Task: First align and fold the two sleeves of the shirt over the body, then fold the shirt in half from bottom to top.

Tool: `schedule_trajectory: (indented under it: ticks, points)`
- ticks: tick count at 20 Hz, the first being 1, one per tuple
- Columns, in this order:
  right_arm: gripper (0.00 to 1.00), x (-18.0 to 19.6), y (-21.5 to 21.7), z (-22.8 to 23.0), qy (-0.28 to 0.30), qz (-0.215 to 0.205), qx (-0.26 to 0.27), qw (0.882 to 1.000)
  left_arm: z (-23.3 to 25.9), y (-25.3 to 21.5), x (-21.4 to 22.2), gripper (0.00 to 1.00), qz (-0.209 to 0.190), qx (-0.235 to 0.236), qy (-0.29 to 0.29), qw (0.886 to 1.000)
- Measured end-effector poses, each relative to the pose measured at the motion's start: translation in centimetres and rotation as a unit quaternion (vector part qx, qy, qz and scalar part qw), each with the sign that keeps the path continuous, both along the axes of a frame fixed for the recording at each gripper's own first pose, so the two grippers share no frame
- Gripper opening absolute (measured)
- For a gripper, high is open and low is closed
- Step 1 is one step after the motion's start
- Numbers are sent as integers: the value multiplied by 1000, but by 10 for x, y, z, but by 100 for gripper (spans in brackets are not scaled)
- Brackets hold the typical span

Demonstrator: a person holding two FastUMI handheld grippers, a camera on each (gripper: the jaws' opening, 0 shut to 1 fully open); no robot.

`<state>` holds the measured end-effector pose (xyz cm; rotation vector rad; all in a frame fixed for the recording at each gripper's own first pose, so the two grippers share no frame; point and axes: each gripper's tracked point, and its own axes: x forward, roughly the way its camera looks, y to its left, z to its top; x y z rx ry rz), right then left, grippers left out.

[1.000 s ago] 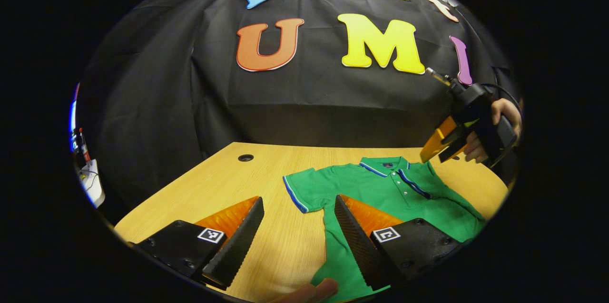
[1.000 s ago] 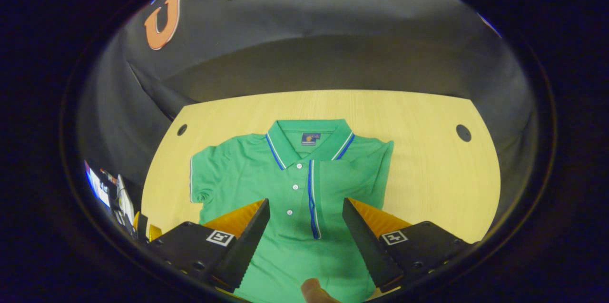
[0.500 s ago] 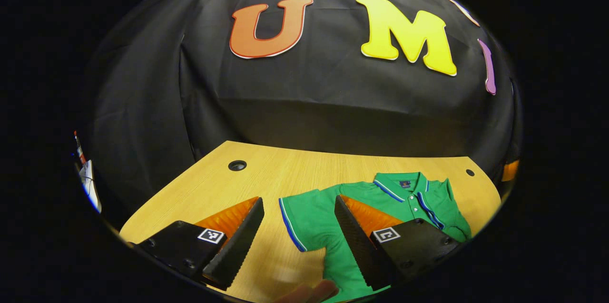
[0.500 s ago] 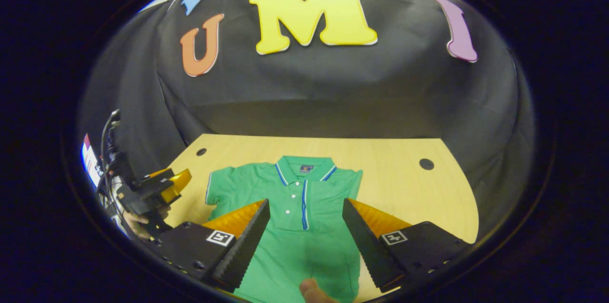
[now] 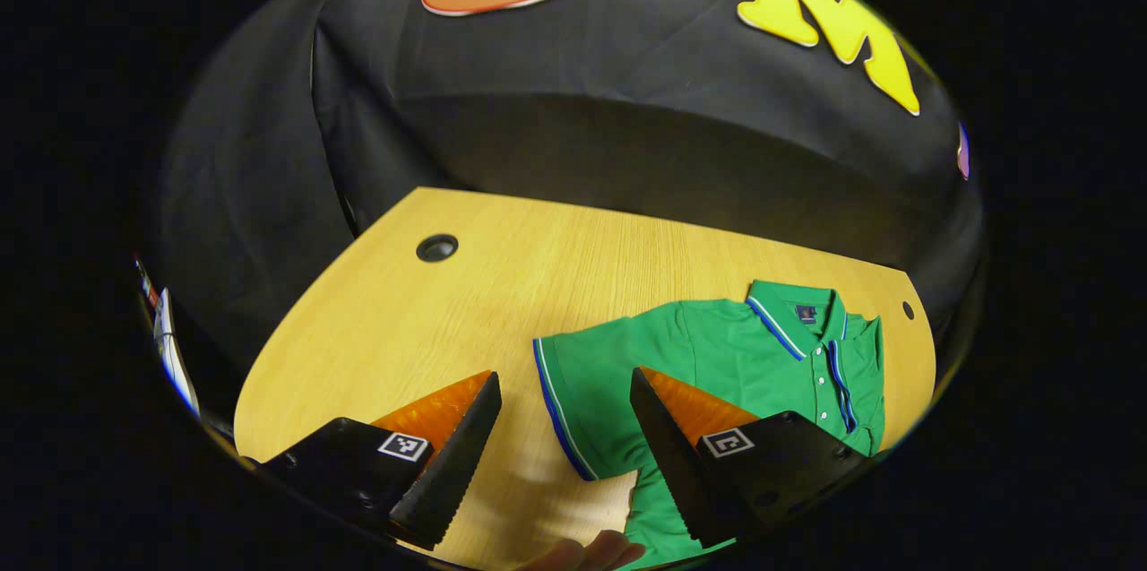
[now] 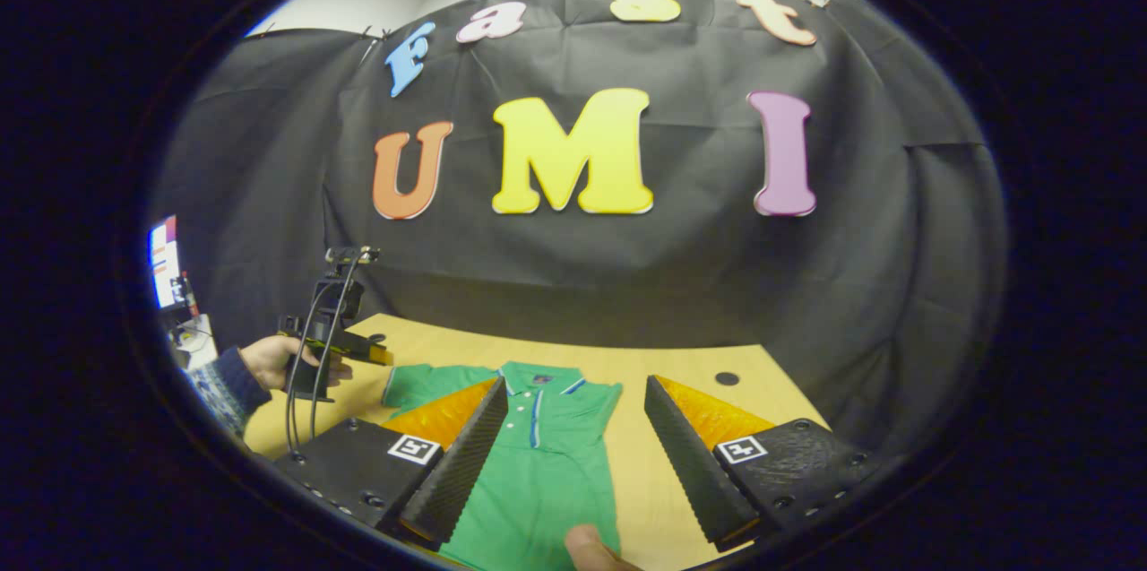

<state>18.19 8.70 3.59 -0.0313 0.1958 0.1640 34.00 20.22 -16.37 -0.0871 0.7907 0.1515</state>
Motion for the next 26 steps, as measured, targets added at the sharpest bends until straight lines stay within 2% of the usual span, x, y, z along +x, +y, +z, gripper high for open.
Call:
schedule_trajectory:
  ticks: [2,4,6,9,12,13,14,15,16,17,19,20,21,23,26]
  points:
    - [92,-18,-14,0,-38,-18,-22,999,-18,6,-1,94,1,3,41,999]
    - [96,-36,-10,-9,-41,-4,-20,999,-31,4,-2,90,2,-3,76,997]
    - [96,-45,-11,-16,-43,11,-17,999,-35,10,2,84,24,-27,100,994]
    - [95,-50,-21,-20,-50,11,-22,998,-44,11,13,80,55,-67,118,989]
    - [97,-53,-29,-18,-59,8,-7,998,-56,5,19,67,63,-90,137,984]
    - [95,-55,-33,-18,-63,8,-6,998,-57,2,20,66,60,-94,140,984]
    - [97,-55,-37,-17,-69,7,-6,998,-57,3,22,71,64,-88,141,984]
    - [96,-55,-42,-16,-75,3,-9,997,-58,4,24,59,64,-87,144,984]
    - [97,-55,-46,-16,-81,-1,-11,997,-59,6,22,66,62,-77,152,983]
    - [95,-54,-50,-15,-86,-5,-11,996,-58,9,22,53,56,-68,158,983]
    - [97,-55,-53,-16,-89,-6,-4,996,-59,12,20,47,53,-58,170,982]
    - [95,-55,-54,-16,-89,-4,0,996,-59,12,21,41,50,-56,175,982]
    - [95,-56,-57,-16,-90,-5,3,996,-59,12,18,39,52,-58,182,980]
    - [97,-57,-62,-16,-90,-6,6,996,-59,12,18,31,58,-71,192,977]
    - [95,-58,-65,-16,-97,-4,9,995,-59,10,19,20,63,-82,199,974]
